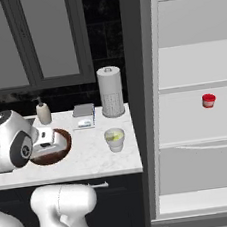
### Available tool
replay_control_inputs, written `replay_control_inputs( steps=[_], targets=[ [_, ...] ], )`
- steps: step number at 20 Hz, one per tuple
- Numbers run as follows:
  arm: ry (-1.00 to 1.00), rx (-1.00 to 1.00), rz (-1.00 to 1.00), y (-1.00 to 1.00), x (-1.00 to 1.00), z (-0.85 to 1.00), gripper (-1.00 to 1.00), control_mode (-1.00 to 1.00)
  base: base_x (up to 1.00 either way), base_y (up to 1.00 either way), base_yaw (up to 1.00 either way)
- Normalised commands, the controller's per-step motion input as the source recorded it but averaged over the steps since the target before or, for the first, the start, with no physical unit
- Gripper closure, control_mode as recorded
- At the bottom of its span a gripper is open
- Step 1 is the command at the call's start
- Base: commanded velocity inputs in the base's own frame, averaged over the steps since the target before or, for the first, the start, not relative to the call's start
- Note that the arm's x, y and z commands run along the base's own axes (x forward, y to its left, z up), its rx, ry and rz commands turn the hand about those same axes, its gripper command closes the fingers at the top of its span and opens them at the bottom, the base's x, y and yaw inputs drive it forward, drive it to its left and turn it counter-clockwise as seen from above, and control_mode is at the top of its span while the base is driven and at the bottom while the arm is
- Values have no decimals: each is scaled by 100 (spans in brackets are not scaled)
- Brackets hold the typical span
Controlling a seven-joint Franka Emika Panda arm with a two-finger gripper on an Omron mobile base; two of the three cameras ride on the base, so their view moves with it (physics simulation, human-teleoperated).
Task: Grab a lemon wedge from the fridge and one ice cube from the ice bowl, and put them in the glass of lemonade.
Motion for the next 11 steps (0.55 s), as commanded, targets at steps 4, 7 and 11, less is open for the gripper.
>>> replay_control_inputs(
  steps=[4, 7, 11],
  targets=[
    [-10, 0, 9, 45, -33, 0, -100, -100, 0, 0, 0],
    [-9, 0, 10, 51, -22, 0, -100, -100, 0, 0, 0],
    [-8, 0, 11, 37, -23, 0, -100, -100, 0, 0, 0]
  ],
)
